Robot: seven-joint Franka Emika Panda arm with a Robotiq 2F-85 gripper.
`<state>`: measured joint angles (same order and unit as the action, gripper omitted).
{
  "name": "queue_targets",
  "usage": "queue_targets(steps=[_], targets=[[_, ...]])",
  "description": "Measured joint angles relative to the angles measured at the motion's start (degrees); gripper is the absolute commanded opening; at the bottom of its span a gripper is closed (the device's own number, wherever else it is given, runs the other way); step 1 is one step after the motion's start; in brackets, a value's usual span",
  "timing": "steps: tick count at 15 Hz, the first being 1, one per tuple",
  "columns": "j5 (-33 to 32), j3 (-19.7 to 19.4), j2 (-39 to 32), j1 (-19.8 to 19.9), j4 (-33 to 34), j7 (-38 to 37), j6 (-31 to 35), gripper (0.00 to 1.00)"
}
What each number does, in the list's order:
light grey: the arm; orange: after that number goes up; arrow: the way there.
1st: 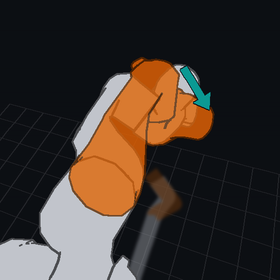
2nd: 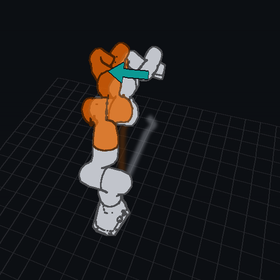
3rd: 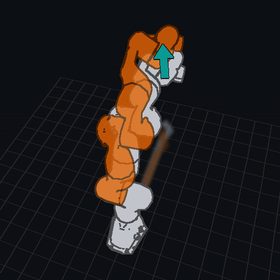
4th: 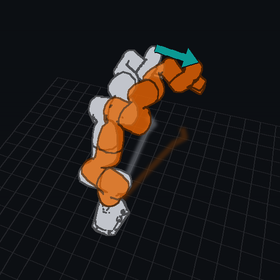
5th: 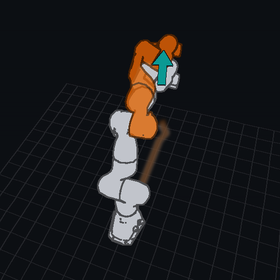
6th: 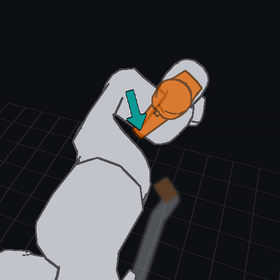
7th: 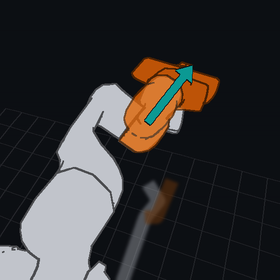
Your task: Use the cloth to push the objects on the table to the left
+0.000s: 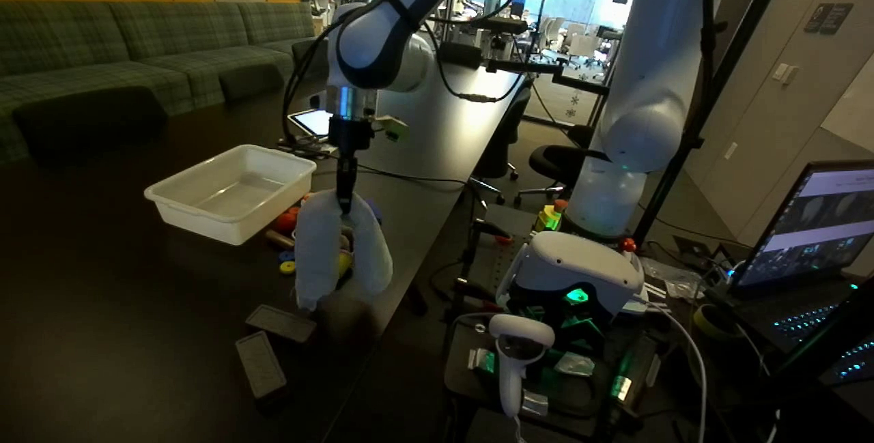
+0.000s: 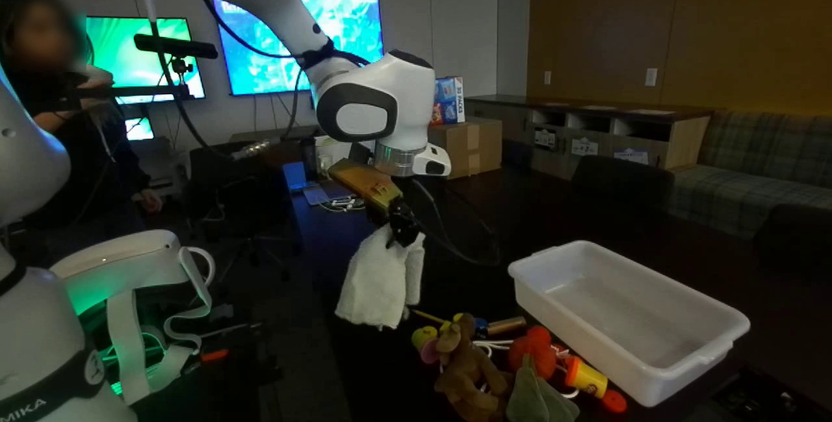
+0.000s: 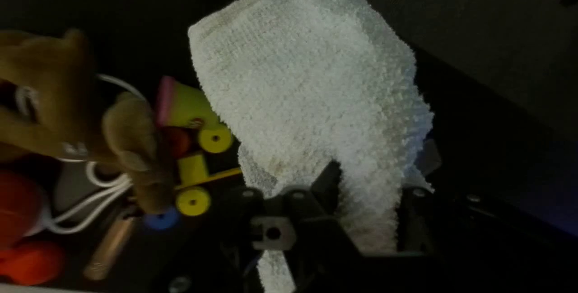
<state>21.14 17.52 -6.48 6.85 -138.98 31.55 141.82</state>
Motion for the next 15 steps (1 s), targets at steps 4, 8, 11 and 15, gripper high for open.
queue_targets(steps=[4, 8, 11, 15], targets=[[-5.15, -12.65, 5.9, 1.34, -1.84, -0.04, 0.35, 0.07], [-13.73, -23.26, 6.1, 4.97, -0.05, -2.42, 4.58, 0.07], [-21.27, -27.34, 2.1, 6.58, 1.98, -8.12, 12.78, 0.07], [-37.47, -32.3, -9.7, 5.3, 6.69, -24.93, 23.12, 0.07]])
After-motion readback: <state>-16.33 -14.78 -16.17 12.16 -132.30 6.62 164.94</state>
